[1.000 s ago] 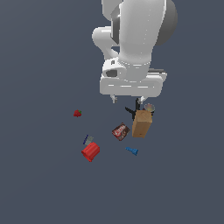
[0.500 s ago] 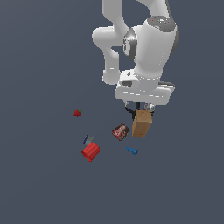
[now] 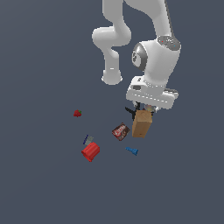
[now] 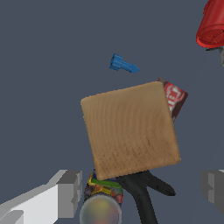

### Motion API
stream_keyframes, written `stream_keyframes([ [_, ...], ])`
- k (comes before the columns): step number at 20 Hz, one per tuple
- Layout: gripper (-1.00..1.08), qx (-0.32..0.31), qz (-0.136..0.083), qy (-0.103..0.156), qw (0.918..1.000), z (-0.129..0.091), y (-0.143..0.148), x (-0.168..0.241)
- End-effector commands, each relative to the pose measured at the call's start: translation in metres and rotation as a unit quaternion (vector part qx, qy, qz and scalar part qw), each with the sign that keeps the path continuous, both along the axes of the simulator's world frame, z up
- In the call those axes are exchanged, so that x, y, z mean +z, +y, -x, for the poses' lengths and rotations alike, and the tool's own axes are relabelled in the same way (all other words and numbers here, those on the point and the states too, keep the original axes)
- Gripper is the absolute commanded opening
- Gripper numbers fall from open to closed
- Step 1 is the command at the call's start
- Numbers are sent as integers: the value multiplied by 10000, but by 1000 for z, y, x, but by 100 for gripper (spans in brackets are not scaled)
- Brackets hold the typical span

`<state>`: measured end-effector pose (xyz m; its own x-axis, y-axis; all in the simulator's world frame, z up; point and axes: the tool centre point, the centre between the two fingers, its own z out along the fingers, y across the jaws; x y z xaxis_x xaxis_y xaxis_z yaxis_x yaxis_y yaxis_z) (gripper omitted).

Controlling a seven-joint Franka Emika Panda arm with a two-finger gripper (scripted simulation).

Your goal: Pick up a designated object from a clutter of objects.

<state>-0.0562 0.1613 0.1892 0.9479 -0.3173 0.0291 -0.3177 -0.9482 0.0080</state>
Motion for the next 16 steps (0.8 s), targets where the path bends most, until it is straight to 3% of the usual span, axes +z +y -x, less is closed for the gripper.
stream_keyframes([
  [1, 100, -167, -11, 10, 9999, 11, 12, -13],
  [16, 100, -978, -81, 92, 9951, 78, 61, -71],
])
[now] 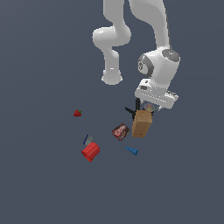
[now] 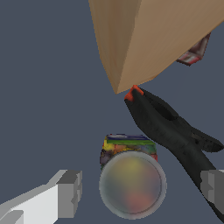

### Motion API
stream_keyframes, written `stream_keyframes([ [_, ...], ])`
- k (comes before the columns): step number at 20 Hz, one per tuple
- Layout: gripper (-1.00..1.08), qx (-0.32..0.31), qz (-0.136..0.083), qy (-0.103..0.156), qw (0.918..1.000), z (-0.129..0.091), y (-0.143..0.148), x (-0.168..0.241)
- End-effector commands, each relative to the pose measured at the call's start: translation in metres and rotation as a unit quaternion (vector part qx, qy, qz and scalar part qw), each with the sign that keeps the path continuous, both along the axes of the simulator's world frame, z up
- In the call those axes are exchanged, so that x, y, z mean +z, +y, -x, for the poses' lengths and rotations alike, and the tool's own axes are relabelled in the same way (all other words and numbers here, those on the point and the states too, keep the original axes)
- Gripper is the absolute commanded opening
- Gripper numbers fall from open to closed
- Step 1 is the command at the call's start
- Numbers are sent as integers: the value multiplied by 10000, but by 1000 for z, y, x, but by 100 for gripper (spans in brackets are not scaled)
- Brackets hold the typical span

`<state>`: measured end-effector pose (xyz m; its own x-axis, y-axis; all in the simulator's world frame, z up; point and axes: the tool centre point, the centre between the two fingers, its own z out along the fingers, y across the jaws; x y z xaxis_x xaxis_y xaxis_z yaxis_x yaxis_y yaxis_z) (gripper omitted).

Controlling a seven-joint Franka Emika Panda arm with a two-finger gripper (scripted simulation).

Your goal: Pick up a designated object from a clutter of objects.

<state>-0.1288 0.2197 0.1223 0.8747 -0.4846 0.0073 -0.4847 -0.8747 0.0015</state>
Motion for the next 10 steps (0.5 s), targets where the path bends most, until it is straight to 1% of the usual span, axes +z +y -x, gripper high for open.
stream_keyframes([
  [1, 100, -97, -11, 9, 10000, 8, 5, -6],
  [5, 100, -189, -20, 22, 9998, 17, 9, -12],
  [10, 100, -228, -25, 27, 9997, 21, 11, -14],
])
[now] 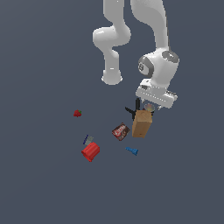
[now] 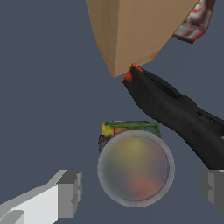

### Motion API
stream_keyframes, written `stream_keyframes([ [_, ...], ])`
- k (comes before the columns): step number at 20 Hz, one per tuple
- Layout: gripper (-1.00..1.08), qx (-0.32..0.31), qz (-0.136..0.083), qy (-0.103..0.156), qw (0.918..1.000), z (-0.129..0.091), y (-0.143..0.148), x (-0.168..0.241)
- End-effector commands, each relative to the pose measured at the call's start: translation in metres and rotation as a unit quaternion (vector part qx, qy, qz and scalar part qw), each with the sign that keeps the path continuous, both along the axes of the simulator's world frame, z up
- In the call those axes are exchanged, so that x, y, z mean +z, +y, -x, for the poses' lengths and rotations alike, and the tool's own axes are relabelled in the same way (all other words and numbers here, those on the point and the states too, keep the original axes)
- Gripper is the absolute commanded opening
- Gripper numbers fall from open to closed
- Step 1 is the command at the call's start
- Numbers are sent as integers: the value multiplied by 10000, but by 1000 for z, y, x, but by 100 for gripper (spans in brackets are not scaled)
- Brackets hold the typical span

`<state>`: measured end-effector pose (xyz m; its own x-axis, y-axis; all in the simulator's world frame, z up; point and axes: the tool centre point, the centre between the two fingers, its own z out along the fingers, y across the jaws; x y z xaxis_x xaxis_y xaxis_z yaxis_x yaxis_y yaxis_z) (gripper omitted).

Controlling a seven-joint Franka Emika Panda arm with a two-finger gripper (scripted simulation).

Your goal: Pick up a designated object from a clutter of objects.

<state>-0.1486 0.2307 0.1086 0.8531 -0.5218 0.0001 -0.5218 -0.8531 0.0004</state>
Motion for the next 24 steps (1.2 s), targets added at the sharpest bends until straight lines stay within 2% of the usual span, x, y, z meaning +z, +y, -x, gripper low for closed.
stream_keyframes([
  [1, 100, -1, 0, 0, 10000, 0, 0, 0],
  [7, 100, -1, -3, 2, 10000, 1, 0, -9],
  [17, 100, -10, -4, 2, 10000, 2, 0, -46],
  [23, 100, -13, -3, 1, 10000, 1, 0, -51],
  [24, -100, -13, -3, 1, 10000, 1, 0, -51],
])
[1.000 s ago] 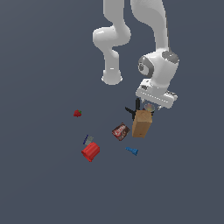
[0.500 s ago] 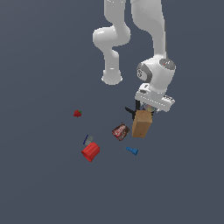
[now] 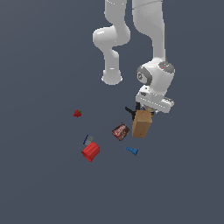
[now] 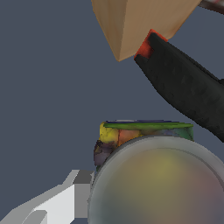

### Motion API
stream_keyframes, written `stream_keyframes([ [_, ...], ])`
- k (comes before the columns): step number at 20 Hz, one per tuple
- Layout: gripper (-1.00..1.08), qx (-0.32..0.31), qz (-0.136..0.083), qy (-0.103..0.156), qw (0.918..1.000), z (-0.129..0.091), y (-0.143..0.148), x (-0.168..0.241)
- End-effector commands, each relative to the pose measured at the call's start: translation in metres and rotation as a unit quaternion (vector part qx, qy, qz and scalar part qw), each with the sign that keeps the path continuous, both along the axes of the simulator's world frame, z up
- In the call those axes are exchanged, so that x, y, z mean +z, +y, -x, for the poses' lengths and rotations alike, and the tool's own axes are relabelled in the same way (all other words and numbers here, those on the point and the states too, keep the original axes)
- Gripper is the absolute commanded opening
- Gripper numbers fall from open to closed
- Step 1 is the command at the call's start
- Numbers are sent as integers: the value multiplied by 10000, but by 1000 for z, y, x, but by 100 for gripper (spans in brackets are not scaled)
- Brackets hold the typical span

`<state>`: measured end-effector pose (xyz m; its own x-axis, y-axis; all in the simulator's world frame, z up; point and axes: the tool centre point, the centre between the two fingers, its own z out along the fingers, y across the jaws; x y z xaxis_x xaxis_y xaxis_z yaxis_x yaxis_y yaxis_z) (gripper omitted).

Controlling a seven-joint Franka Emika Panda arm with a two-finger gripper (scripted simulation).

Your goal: Pick up a designated object from a clutter of objects.

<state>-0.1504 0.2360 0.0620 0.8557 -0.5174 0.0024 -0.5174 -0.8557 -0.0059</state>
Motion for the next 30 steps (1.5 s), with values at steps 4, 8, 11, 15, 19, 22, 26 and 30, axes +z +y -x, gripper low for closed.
stream_keyframes([
  [4, -100, -38, 19, 27, 10000, -1, -5, -4],
  [8, -100, -38, 19, 27, 10000, -1, -5, -4],
  [11, -100, 2, -4, -9, 10000, -1, 0, 0],
  [15, -100, 2, -4, -9, 10000, -3, -3, 4],
  [19, -100, 2, -4, -9, 10000, -7, -12, 13],
  [22, -100, 1, -3, -5, 10000, -13, -21, 23],
  [26, -100, 1, -5, -3, 10000, -22, -38, 41],
  [30, -100, 0, -13, 3, 10000, -34, -61, 66],
])
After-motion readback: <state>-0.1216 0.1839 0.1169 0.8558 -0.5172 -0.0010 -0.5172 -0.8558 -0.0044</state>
